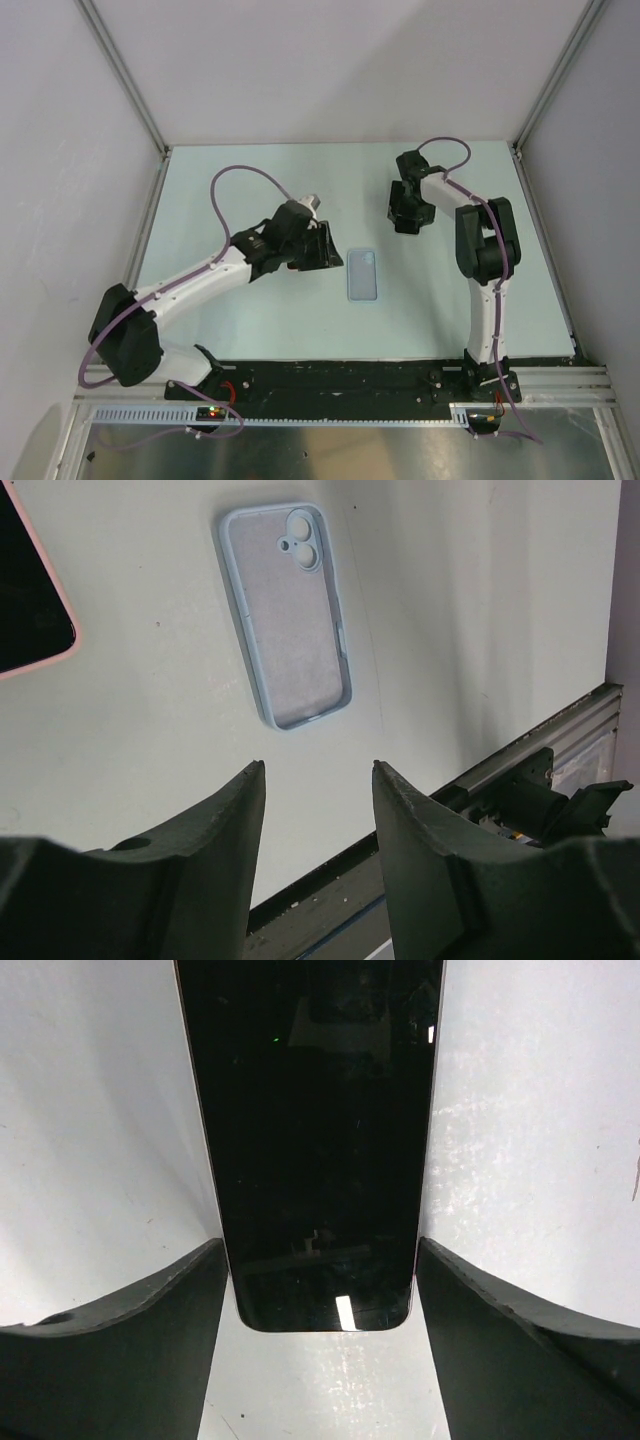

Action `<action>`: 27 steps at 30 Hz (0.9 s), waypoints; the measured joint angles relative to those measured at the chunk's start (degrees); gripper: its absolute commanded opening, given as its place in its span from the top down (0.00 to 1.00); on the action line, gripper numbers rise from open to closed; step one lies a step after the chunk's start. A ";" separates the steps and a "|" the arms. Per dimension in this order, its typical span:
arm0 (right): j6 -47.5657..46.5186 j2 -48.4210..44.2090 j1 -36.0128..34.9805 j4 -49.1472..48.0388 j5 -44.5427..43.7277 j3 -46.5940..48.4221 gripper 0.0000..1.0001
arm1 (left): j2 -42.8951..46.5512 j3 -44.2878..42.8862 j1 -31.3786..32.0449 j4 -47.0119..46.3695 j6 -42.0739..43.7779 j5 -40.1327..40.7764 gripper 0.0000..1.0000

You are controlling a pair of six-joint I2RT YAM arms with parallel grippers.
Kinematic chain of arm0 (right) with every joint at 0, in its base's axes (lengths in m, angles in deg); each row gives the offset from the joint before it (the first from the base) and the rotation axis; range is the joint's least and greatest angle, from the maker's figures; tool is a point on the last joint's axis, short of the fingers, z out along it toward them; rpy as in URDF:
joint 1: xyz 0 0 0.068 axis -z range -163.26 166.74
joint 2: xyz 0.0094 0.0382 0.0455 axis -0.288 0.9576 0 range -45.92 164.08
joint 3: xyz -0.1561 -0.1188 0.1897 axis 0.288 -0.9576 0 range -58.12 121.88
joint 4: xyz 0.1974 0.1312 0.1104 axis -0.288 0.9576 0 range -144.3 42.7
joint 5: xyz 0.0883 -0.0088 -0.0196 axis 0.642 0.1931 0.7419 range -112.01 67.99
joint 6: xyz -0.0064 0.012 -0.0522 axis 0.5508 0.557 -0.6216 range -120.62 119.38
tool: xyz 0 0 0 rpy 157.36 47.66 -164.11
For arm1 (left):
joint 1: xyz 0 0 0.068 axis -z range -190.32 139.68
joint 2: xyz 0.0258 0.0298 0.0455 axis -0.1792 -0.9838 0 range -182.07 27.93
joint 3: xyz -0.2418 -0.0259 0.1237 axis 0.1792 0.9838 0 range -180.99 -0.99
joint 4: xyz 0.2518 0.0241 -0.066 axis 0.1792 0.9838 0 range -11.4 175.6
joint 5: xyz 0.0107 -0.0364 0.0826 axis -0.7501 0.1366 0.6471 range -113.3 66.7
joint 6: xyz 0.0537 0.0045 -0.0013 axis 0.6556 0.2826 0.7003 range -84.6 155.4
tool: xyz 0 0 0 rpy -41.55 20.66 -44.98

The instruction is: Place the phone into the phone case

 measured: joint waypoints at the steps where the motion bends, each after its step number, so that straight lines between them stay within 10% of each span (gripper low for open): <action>1: 0.11 0.00 0.00 0.02 0.07 0.00 0.36 | 0.13 0.00 -0.04 0.02 0.00 0.00 0.48; 8: 0.20 -0.11 0.09 0.50 0.50 0.09 0.76 | 0.28 0.35 -0.15 0.02 -0.04 0.17 0.49; 27: -0.70 -14.03 2.27 -8.70 24.30 -20.94 0.81 | -10.99 4.33 -0.20 -1.84 -1.64 4.55 0.53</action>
